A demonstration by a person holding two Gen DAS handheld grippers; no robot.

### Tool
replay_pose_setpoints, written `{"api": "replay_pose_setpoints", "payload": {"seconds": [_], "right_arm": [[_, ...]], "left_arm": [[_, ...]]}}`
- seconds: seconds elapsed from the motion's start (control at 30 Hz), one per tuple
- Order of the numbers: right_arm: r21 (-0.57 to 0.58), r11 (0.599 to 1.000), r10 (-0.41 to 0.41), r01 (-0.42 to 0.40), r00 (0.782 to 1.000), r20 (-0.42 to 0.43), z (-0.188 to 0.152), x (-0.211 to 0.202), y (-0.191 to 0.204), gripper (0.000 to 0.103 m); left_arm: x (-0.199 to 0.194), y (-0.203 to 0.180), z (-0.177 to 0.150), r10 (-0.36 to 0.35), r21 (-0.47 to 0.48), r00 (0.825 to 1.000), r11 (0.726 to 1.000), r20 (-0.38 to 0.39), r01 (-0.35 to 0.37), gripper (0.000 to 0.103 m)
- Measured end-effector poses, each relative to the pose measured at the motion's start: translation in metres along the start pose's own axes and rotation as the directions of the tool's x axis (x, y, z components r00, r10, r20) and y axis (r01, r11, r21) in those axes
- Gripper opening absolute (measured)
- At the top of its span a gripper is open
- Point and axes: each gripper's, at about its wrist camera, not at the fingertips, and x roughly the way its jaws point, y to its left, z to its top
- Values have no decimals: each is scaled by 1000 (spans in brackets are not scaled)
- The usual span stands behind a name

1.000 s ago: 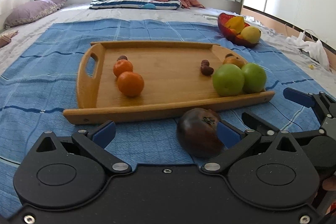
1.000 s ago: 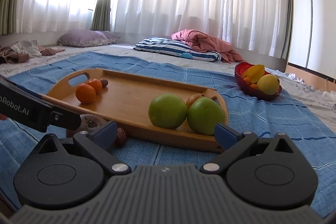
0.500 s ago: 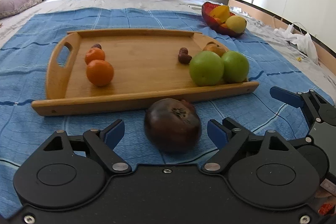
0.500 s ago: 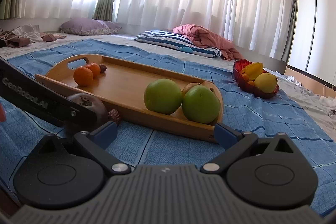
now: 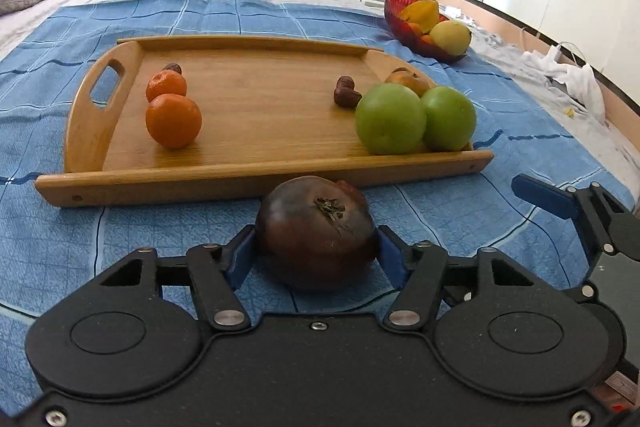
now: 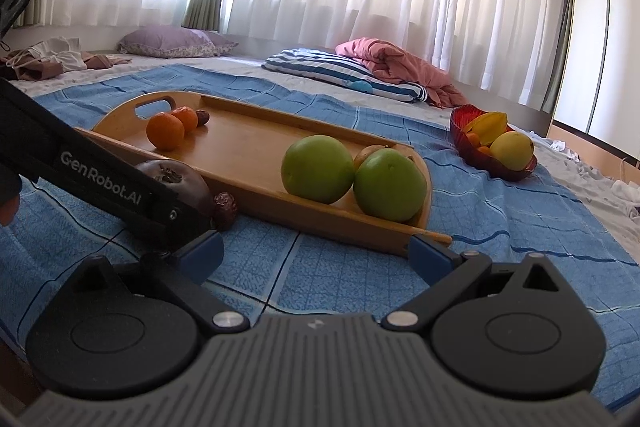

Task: Organize fruits
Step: 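Grasp the dark round fruit with the left tool, then hold the dark fruit in the left tool while the right tool grasps the last red date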

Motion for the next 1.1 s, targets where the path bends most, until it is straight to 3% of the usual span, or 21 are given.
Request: {"api": "replay_pose_setpoints", "payload": {"seconds": [0.27,0.7,1.1], "right_arm": [[36,999,29,-29,999,-24,2,7,7,103],[90,992,95,-89,993,-69,9,26,19,101],[130,979,167,-155,982,-87,15,42,36,77]], "left_arm": [[-8,6,-1,19,6,1000,1000,7,-19,61],[-28,45,-12,128,-35,990,991,51,-126,61],[-26,49,-19,162,-26,982,987,96,-161,68]]}}
